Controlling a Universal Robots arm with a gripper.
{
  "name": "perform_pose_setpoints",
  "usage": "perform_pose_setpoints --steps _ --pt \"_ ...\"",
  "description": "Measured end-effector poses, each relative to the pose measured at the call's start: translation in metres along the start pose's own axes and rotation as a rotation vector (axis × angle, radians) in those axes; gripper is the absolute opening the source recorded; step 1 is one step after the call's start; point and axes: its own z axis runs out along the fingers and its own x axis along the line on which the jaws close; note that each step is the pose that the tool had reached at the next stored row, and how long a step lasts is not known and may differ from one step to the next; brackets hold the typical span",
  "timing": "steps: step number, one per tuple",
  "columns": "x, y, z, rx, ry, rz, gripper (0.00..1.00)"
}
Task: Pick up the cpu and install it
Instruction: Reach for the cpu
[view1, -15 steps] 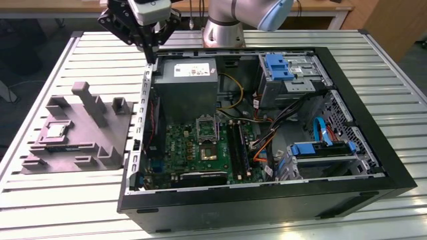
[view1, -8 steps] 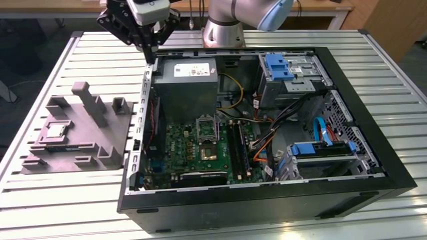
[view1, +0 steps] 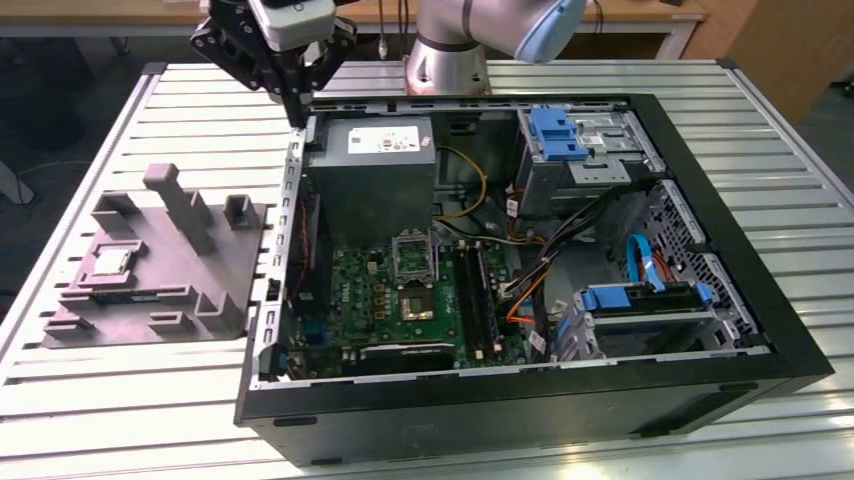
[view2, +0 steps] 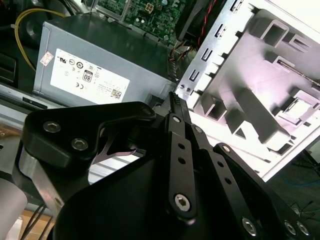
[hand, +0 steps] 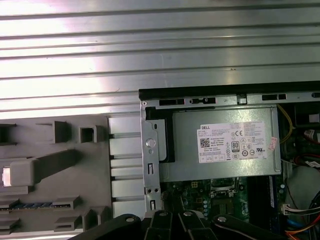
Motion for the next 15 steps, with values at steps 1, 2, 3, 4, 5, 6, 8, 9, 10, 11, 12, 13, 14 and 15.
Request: perform_pose_setpoints --steps 1,2,3,4,5,6,8,9,10,11,12,13,14,15 --pt "0.0001 0.0000 0.0000 0.0000 0.0000 0.000 0.11" --pt "0.0003 0.0000 0.0000 0.0000 0.0000 0.000 0.11" --pt "0.0004 0.0000 0.0001 0.0000 0.0000 0.000 0.11" --pt "0.0007 -0.0001 0.0001 0.0000 0.0000 0.000 0.11" --pt "0.0008 -0.0001 0.0001 0.0000 0.0000 0.000 0.11" --pt "0.0011 -0.0001 0.0001 0.0000 0.0000 0.000 0.11" --pt "0.0017 -0.0001 0.0002 0.0000 -0.0001 0.000 0.11" --pt "0.0019 -0.0001 0.0002 0.0000 0.0000 0.000 0.11" --pt "0.0022 -0.0002 0.0002 0.0000 0.0000 0.000 0.11" --pt "0.0025 -0.0002 0.0002 0.0000 0.0000 0.000 0.11" --pt "0.0027 -0.0002 0.0002 0.0000 0.0000 0.000 0.11" --pt "0.0029 -0.0002 0.0002 0.0001 0.0000 0.000 0.11" --pt "0.0032 -0.0002 0.0003 0.0000 0.0000 0.000 0.11" --pt "0.0036 -0.0003 0.0003 0.0000 0.0000 0.000 0.11"
